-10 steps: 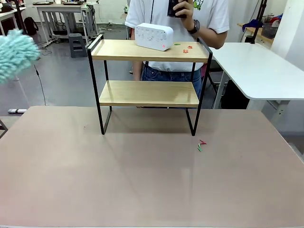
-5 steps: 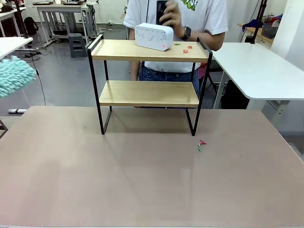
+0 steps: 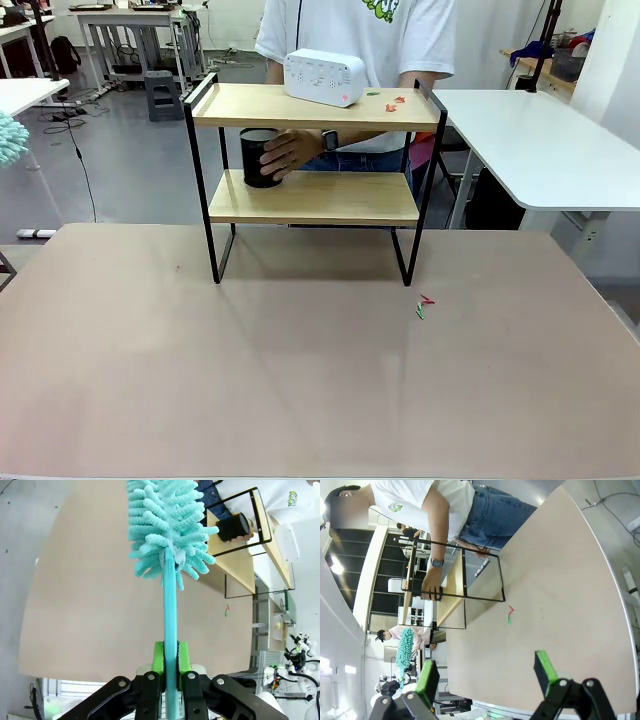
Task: Clean the shelf.
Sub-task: Clean the remaining tier of the Shelf with the Duster once objects are removed.
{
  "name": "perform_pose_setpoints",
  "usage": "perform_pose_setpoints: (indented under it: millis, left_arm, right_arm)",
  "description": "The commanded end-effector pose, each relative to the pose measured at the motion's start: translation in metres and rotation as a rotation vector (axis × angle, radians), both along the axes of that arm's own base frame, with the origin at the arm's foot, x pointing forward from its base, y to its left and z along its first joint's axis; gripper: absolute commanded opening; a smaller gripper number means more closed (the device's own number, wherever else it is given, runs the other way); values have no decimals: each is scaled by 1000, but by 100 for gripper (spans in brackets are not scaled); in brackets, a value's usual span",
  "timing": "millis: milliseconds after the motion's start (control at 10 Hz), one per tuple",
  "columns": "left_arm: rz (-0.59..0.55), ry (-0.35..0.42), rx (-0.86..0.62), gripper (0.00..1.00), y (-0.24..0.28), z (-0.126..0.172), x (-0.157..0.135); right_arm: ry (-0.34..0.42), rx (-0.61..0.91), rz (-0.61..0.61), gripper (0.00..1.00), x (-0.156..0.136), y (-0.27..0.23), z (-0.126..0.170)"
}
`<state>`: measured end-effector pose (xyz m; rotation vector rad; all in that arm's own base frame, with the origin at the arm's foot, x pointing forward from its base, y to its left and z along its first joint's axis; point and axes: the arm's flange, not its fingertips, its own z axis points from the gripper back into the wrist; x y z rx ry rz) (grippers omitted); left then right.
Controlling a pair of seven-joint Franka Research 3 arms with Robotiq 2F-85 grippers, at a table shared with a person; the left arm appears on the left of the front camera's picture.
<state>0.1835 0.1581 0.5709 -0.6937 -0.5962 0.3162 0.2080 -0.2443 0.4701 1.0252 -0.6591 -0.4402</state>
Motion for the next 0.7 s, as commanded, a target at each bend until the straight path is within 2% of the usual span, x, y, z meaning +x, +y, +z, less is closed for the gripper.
perform_pose_setpoints:
  millis: [0, 600]
  left_arm:
    - [-15, -4, 10, 13, 1, -3, 3]
    - [-15, -4, 10, 13, 1, -3, 3]
  right_arm:
    - [-34, -2, 3, 100, 2, -1, 1]
    - [-34, -2, 3, 100, 2, -1, 1]
